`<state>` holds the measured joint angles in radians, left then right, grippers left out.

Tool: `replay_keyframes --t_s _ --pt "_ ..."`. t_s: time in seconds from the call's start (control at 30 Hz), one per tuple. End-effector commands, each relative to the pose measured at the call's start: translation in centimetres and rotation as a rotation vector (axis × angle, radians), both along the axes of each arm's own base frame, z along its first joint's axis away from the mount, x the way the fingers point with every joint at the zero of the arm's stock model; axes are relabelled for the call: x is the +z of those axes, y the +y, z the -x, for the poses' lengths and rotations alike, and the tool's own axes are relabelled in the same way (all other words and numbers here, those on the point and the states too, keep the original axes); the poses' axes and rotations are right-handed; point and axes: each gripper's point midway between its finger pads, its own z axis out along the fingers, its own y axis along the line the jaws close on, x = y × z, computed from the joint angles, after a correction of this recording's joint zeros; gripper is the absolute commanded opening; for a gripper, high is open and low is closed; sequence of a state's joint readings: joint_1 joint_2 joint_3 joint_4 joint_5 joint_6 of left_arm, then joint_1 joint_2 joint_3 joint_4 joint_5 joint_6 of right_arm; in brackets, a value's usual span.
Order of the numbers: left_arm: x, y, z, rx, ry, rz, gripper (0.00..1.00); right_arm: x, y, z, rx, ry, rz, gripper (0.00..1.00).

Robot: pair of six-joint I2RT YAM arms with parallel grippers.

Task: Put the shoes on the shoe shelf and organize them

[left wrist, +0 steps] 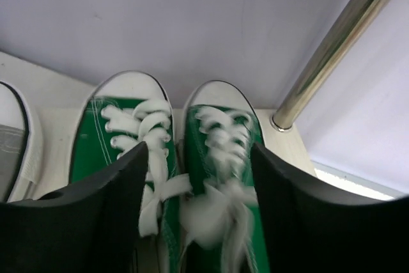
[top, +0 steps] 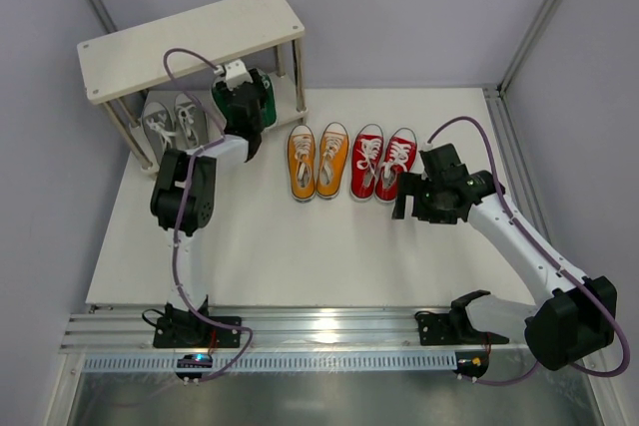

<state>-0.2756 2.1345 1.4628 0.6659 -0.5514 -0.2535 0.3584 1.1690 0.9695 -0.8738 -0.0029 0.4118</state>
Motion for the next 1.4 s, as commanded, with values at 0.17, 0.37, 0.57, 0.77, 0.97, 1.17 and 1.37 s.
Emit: replay_keyframes --t_s 0.17,0.37,0.57,0.77,0.97,1.17,1.37 --pt "7.8 1.0 4.3 0.014 -0.174 0.058 0.72 0.3 0.8 -0.2 0.035 -0.036 -0.038 0.98" --pt "7.1 -3.4 10.3 -0.122 -0.079 0.077 0.75 0.9 1.0 -0.4 0.024 -0.071 -0.061 0.98" --pt "3.1 -11.9 16.8 -0.450 0.302 0.173 0.78 2.1 1.0 -0.7 -0.015 -0.128 -0.092 0.98" --pt "-4.1 -15.8 19.1 -0.453 0.674 0.117 0.92 3.1 0.9 -0.2 -0.045 -0.182 -0.134 0.98" --pt "-7.9 -17.5 17.3 -0.371 0.842 0.057 0.93 4.2 0.4 0.6 -0.059 -0.224 -0.145 0.98" --pt "-10.5 -17.6 16.8 -0.320 0.864 0.054 0.94 4.5 0.0 1.2 -0.049 -0.234 -0.133 0.98" --pt "-14.4 -19.2 17.7 -0.397 0.937 0.076 0.88 4.3 -1.0 1.3 -0.063 -0.243 -0.086 0.98"
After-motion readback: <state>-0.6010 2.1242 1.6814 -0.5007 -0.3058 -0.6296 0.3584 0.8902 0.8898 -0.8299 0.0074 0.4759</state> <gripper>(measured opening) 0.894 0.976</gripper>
